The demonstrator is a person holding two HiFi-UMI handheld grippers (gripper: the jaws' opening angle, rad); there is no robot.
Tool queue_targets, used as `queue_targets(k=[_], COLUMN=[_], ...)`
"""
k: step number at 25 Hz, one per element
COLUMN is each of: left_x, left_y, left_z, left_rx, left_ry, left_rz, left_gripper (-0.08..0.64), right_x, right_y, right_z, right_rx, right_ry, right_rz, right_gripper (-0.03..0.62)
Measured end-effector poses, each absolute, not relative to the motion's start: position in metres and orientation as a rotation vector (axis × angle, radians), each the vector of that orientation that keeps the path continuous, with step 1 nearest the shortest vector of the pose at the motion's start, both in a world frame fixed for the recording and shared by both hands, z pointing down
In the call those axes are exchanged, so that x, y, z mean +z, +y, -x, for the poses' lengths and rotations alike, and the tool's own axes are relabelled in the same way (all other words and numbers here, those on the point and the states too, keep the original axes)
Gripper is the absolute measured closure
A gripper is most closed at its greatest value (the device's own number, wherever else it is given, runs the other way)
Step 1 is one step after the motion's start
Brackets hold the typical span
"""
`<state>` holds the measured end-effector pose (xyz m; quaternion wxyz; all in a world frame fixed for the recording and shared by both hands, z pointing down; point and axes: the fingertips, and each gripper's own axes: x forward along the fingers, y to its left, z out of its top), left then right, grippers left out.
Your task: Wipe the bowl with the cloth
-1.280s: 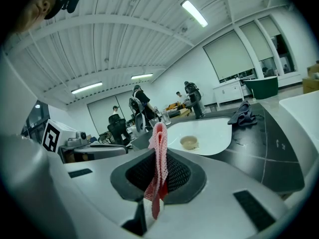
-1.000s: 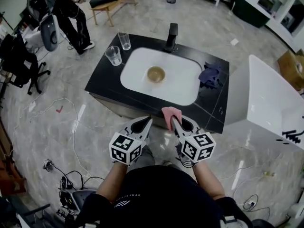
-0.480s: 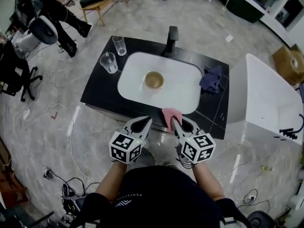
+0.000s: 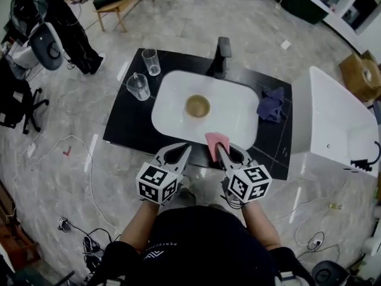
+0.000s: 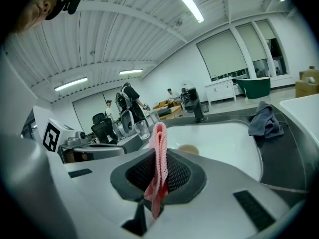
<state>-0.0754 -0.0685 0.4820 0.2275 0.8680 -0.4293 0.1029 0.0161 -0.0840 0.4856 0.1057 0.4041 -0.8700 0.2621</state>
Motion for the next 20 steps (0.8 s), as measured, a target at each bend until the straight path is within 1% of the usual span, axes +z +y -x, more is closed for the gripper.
queue_targets(k=[11, 20], left_x=[0.479, 0.482], left_y=[-0.103, -0.125], left_z=[0.111, 0.105], left_rx=[0.289, 0.277], left_ry=[-1.140, -1.158], left_rz=[-2.432, -2.425], left_gripper=[0.548, 0.548], right_x=[0.484, 0.489], right_y=[-0.112, -0.133], right_z=[0.008, 0.001], right_rx=[0.785, 0.782], right_ry=[-2.519, -2.508], right_rz=[-1.291, -1.275], right_gripper=[0.543, 0.543])
